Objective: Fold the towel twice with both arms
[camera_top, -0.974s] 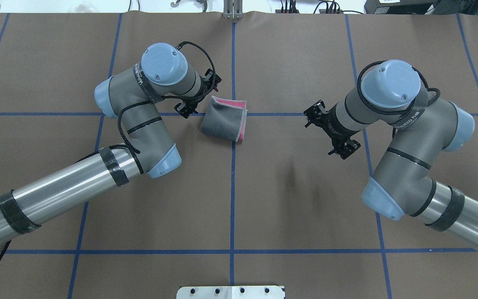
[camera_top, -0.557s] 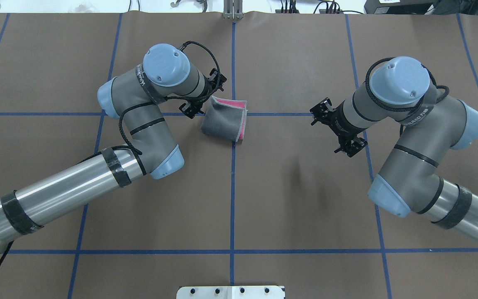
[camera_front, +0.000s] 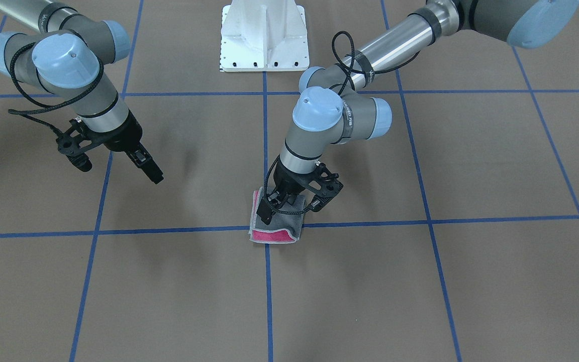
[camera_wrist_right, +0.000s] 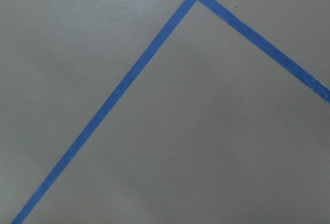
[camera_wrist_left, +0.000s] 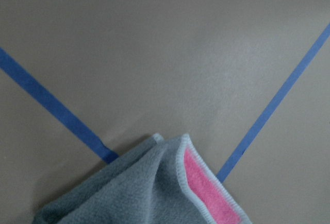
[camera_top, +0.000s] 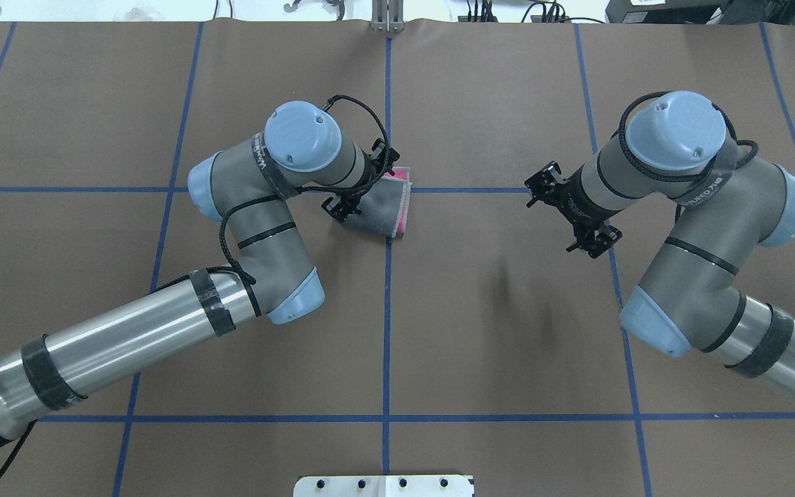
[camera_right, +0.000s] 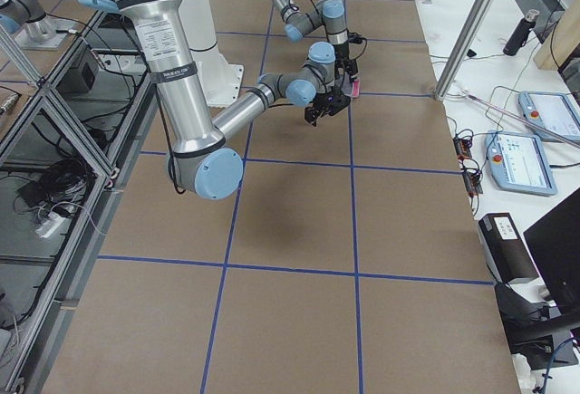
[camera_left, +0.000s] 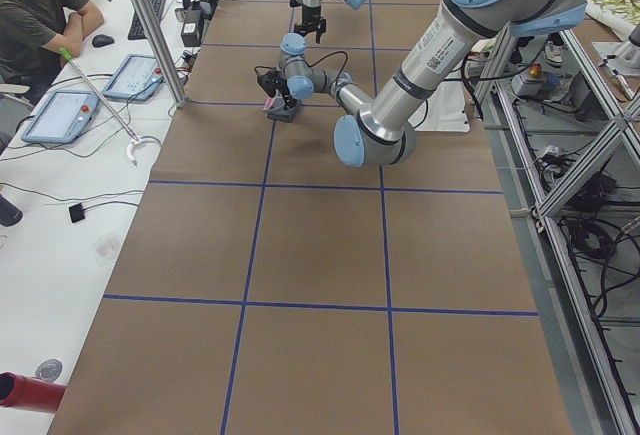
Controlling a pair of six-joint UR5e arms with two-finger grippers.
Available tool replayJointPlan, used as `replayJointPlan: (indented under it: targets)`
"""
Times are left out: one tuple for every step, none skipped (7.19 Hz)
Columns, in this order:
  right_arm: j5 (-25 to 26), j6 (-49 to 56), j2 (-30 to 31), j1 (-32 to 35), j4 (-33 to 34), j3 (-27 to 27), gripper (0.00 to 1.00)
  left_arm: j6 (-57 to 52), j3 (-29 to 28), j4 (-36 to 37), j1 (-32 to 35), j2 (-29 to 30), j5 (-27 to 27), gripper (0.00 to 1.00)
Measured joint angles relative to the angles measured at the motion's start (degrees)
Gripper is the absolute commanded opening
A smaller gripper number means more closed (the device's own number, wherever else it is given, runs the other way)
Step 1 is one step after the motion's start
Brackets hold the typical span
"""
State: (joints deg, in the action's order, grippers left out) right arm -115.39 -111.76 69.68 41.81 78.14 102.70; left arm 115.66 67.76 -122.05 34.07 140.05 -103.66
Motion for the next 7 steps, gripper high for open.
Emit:
replayJointPlan:
  targets:
    - [0.0,0.0,0.0,0.0,0.0,0.0,1.0,-0.2,0.0,-0.1,-0.4,-0.5,0.0,0.93]
    - [0.1,0.0,0.0,0.0,0.1,0.0,1.0,-0.3,0.2,-0.1,-0.4,-1.2,-0.1,0.93]
    - [0.1,0.0,0.0,0.0,0.1,0.0,1.0,-0.4,0.9,0.0,-0.3,-1.9,-0.8,0.93]
    - [0.1,0.0,0.0,-0.1,0.1,0.2,1.0,-0.4,2.5,0.3,-0.1,-3.2,-1.9,0.93]
    - [0.1,0.0,0.0,-0.1,0.1,0.3,1.0,-0.3,4.8,0.5,0.0,-5.0,-2.8,0.94]
    - [0.2,-0.1,0.0,-0.1,0.1,0.4,1.0,-0.3,6.9,0.6,0.0,-7.0,-3.2,0.95]
    - [0.2,-0.2,0.0,-0.1,0.1,0.5,1.0,-0.3,9.0,0.7,0.0,-8.7,-3.3,0.95]
